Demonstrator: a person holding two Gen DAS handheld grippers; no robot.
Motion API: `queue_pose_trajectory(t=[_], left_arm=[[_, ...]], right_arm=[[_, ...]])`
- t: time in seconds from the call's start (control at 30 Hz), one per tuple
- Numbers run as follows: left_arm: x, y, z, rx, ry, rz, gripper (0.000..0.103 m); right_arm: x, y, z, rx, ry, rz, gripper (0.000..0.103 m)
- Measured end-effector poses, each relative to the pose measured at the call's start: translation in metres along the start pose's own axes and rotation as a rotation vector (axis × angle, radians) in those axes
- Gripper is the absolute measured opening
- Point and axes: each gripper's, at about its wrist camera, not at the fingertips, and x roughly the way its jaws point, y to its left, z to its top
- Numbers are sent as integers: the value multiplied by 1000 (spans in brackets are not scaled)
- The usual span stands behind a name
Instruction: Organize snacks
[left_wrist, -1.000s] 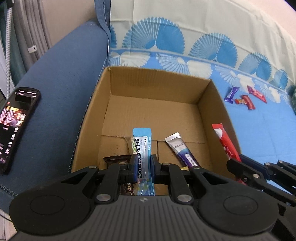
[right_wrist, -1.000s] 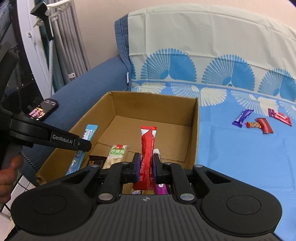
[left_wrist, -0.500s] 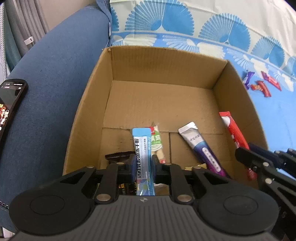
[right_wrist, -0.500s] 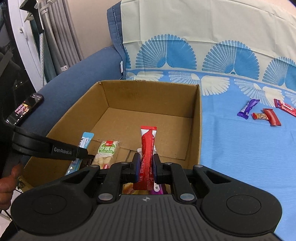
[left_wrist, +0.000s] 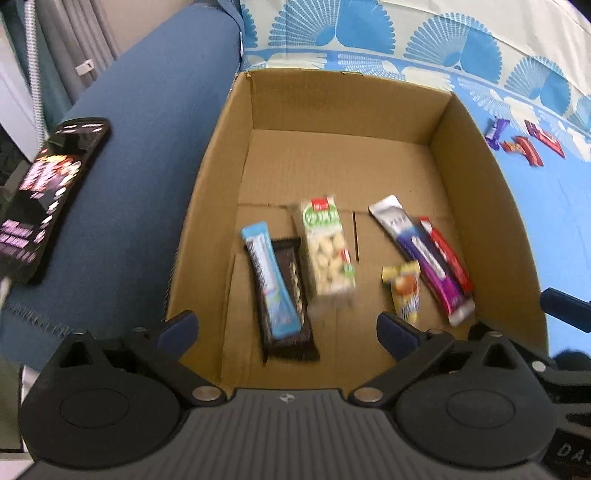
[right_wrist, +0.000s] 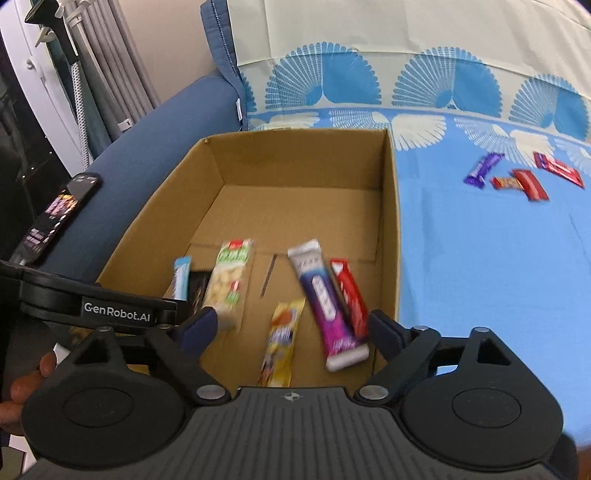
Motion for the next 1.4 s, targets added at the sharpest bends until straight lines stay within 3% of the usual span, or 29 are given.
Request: queue_pose_trajectory(t=[0.6, 0.97, 1.4], left_arm=[[-96, -9, -96, -4, -109, 26, 103], [-128, -19, -114, 19, -182, 34, 103], [-140, -19, -125, 28, -207, 37, 103]], right_arm=[[-114, 33, -59, -99, -142, -35, 97], [-149, 33, -74, -112, -231, -50, 98], [-161, 36, -83, -122, -263, -43, 98]])
